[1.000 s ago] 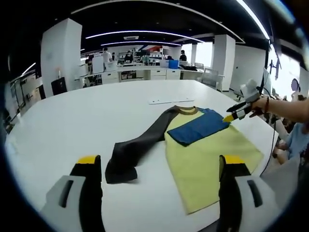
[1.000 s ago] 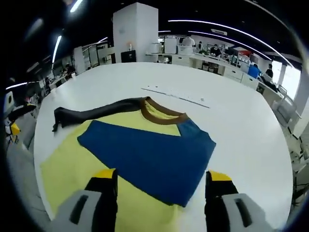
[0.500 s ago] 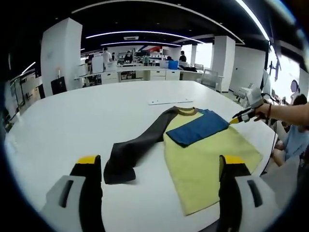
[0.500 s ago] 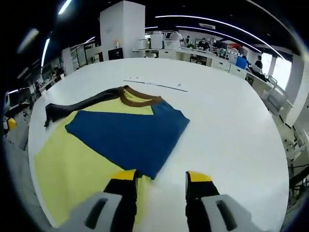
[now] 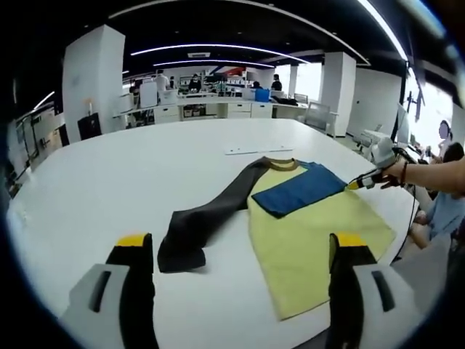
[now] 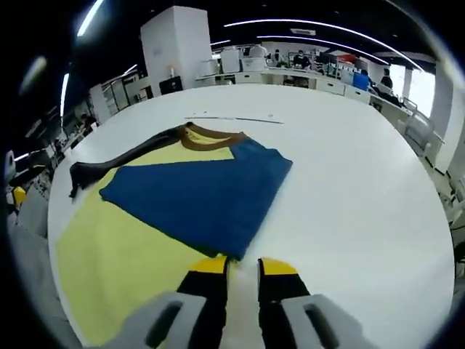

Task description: Fold the garment on the visible template until the final outline fits inside the template.

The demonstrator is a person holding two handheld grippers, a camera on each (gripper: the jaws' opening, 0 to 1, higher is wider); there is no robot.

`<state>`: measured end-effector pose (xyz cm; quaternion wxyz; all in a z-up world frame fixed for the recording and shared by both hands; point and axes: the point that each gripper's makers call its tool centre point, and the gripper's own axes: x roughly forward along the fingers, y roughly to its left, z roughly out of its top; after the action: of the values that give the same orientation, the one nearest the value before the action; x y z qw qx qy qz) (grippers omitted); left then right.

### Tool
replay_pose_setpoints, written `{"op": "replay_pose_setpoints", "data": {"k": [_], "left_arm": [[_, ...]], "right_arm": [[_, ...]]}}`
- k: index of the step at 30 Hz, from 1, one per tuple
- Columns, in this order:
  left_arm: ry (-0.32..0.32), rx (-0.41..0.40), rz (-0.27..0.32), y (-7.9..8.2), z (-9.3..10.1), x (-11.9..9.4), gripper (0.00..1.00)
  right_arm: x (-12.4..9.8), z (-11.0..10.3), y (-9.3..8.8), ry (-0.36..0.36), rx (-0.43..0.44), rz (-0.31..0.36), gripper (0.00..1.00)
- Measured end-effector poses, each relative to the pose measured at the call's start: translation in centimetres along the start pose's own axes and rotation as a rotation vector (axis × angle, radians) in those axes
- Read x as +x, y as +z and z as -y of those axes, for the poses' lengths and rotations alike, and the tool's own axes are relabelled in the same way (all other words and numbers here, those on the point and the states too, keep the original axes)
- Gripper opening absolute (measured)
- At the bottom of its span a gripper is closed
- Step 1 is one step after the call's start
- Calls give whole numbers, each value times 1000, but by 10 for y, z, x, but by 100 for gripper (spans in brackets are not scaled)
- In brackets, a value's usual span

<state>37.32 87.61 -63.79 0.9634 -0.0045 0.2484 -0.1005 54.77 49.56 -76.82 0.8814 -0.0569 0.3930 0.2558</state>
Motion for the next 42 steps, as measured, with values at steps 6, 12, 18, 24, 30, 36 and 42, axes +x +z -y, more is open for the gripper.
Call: {"op": "replay_pose_setpoints", "data": {"k": [6, 12, 18, 24, 30, 36, 42], "left_arm": [[1, -2, -1, 0, -1, 0, 98], [7, 4, -5, 0, -2, -1, 98], [16, 2, -6, -1, -5, -3, 98], [13, 4, -9, -2, -4, -2, 98], [21, 8, -24, -6, -7, 0, 97], [32, 4, -40, -11, -11, 3, 96], [51, -7, -56, -18, -17, 8, 93]], "right_arm": [[4, -2, 4, 3, 21, 24, 2], [2, 4, 2, -26, 22, 17, 0], [-3, 15, 0, -73, 5, 8, 0], [-3, 20, -3, -90, 4, -7, 0], [-5, 25, -5, -93, -54, -34, 0], [-7, 38, -6, -91, -70, -49, 0], [-7, 50, -5, -96, -98, -64, 0]]}}
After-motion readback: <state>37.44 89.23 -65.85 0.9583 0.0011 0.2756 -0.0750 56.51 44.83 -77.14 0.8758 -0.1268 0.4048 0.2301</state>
